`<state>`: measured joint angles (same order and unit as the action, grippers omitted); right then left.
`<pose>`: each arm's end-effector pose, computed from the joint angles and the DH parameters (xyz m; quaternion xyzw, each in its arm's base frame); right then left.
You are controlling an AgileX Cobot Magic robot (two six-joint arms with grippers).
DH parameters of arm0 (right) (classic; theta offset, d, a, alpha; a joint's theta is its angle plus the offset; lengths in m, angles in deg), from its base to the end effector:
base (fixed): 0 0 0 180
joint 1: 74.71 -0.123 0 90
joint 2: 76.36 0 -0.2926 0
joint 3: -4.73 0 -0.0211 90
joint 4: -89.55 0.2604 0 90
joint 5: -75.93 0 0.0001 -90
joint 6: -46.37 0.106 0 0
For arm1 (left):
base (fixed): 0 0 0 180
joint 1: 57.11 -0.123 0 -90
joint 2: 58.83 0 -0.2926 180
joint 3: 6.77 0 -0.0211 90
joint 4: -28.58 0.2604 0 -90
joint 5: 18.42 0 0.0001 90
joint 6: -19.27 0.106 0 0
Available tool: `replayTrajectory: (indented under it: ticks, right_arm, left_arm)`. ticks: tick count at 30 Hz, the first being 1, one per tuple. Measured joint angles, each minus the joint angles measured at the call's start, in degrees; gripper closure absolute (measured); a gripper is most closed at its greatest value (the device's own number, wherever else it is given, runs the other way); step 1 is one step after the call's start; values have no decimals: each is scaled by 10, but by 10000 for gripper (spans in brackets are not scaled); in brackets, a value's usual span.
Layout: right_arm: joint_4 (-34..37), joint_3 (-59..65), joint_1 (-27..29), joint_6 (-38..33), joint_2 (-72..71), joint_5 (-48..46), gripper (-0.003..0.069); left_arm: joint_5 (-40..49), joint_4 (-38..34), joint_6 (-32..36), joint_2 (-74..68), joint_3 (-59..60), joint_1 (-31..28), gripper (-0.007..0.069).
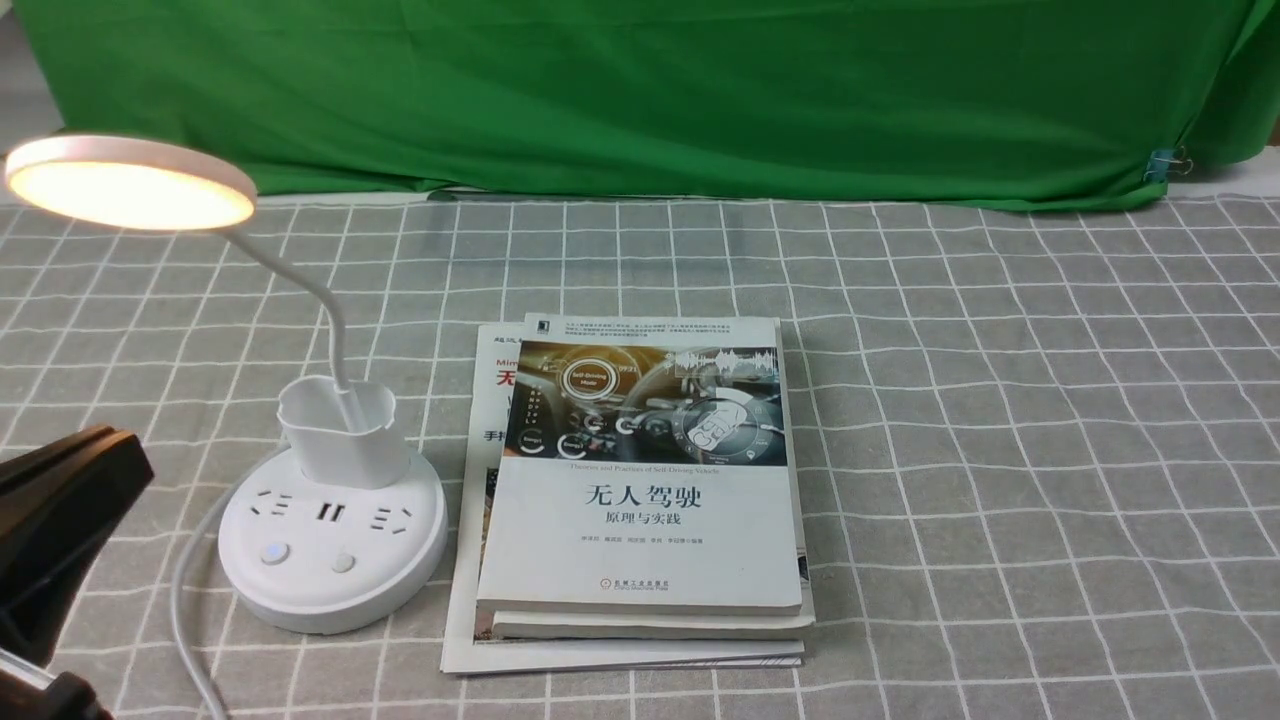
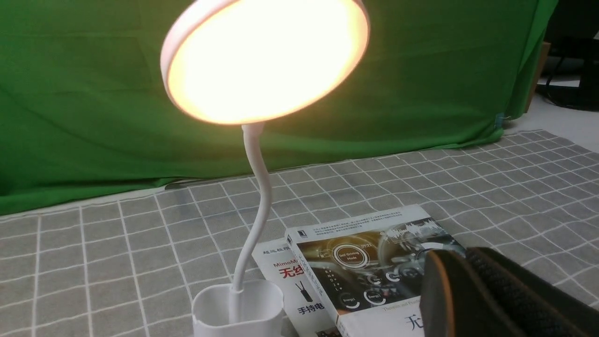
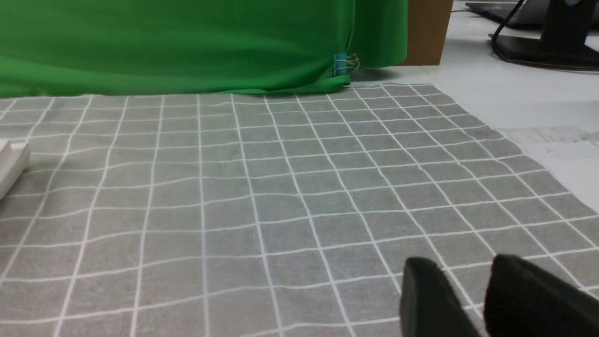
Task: Turn on the desk lamp on the grey coffee tablecloth with your hand.
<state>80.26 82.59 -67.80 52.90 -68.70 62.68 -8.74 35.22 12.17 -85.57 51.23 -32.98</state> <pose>0.0717 -0.0127 0.1874 0.0411 0.7570 -0.0676 0.6486 0.0937 -0.0397 0.2914 0.1434 0.7193 -0.1383 0.6655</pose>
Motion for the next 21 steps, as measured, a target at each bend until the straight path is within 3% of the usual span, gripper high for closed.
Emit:
replayTrajectory:
  ticks: [4, 14, 17, 21]
  right_arm:
    - [0, 0, 0, 0, 0, 0, 414]
    - [0, 0, 0, 0, 0, 0, 414]
    - [0, 0, 0, 0, 0, 1, 414]
    - [0, 0, -1, 0, 0, 0, 414]
  left_arm:
    - [-16, 13, 2, 10, 25, -11, 606]
    - [-3, 13, 2, 163, 190, -140, 606]
    - [55, 16, 2, 188, 198, -150, 606]
    - [33, 11, 3, 191, 199, -150, 606]
